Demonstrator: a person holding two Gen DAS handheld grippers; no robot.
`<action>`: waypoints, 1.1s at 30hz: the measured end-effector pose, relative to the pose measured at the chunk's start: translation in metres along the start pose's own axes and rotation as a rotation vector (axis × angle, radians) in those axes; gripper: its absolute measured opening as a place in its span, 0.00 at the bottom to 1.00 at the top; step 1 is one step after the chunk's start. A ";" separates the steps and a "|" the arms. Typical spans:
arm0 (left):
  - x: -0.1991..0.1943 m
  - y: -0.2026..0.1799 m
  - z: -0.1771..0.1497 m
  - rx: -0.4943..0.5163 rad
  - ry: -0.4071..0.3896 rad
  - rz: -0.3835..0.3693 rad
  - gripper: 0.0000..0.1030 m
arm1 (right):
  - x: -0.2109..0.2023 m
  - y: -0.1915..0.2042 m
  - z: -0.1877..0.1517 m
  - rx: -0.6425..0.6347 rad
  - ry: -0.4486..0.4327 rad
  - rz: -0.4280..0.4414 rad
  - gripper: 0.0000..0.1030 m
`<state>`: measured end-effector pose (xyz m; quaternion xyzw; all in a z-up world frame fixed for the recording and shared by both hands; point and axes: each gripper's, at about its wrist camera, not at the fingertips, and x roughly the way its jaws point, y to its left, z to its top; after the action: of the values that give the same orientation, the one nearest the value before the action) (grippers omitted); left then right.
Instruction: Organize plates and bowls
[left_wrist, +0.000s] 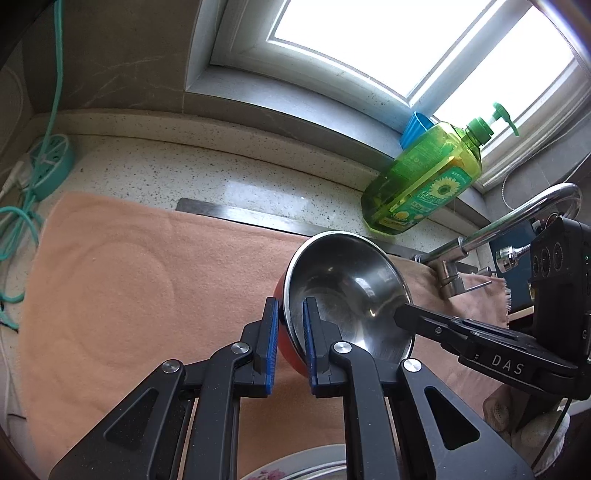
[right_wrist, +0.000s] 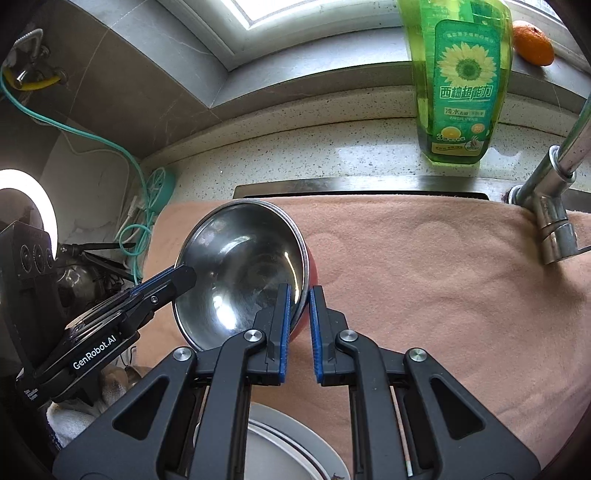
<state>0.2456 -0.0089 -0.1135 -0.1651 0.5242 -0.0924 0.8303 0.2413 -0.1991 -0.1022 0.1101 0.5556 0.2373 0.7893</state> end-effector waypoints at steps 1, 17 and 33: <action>-0.007 0.002 -0.002 -0.003 -0.011 -0.003 0.11 | -0.004 0.005 -0.003 -0.009 -0.005 0.006 0.10; -0.087 0.031 -0.056 -0.055 -0.118 0.009 0.11 | -0.035 0.085 -0.060 -0.152 -0.018 0.066 0.10; -0.148 0.089 -0.123 -0.166 -0.167 0.061 0.11 | -0.014 0.163 -0.123 -0.314 0.086 0.122 0.11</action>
<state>0.0685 0.1003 -0.0709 -0.2246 0.4638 -0.0092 0.8570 0.0822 -0.0767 -0.0638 0.0089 0.5372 0.3730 0.7565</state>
